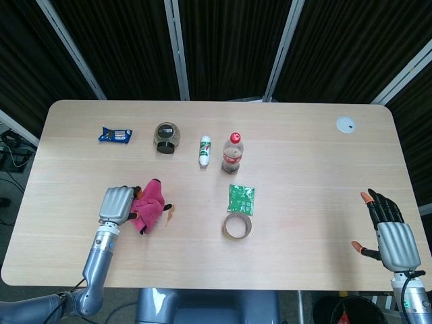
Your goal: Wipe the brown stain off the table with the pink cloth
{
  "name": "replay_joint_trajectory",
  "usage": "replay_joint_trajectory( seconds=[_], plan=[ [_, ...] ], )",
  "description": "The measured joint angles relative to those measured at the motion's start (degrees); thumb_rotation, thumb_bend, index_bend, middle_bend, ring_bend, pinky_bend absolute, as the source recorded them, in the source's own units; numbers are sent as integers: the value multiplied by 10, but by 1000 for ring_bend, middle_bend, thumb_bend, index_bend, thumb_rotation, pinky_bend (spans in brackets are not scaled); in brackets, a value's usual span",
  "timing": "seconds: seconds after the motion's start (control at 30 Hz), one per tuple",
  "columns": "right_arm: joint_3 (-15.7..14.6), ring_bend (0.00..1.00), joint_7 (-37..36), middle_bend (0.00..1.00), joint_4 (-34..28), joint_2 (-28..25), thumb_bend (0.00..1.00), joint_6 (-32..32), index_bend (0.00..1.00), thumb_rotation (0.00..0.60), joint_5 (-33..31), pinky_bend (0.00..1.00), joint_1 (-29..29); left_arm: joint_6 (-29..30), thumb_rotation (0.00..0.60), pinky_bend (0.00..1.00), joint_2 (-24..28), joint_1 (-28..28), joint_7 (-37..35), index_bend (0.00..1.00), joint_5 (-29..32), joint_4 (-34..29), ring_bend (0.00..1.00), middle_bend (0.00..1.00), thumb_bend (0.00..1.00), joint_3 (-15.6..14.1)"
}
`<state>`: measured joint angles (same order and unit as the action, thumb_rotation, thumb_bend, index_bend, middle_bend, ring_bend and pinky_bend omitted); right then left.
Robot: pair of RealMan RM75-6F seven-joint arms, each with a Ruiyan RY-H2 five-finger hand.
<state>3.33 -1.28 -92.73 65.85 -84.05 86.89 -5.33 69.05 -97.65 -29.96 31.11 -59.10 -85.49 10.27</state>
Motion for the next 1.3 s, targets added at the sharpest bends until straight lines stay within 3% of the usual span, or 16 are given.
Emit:
replay_joint_trajectory(
  seconds=[0.4,0.7,0.87,1.0,1.3],
  plan=[
    [3,0,-4,0,1,1,10,-4,25,600,-5,80,2,3,600,603,-89,-20,48,846,7,-5,500,590,585,-13],
    [3,0,-9,0,-1,0,10,-2,24,600,-8,80,2,-4,600,603,-138,-34,66,850,8,59,500,590,586,-19],
    [3,0,-10,0,1,1,11,1,25,600,-7,80,1,-9,600,603,-157,-44,75,850,11,126,500,591,586,-5],
    [4,0,-12,0,2,1,11,6,24,600,-10,80,-1,-19,600,603,-161,-57,82,851,26,167,499,591,587,24],
    [3,0,-12,0,3,1,11,8,25,600,-9,80,-2,-38,600,603,-121,-66,83,852,43,215,500,591,586,50]
  ],
)
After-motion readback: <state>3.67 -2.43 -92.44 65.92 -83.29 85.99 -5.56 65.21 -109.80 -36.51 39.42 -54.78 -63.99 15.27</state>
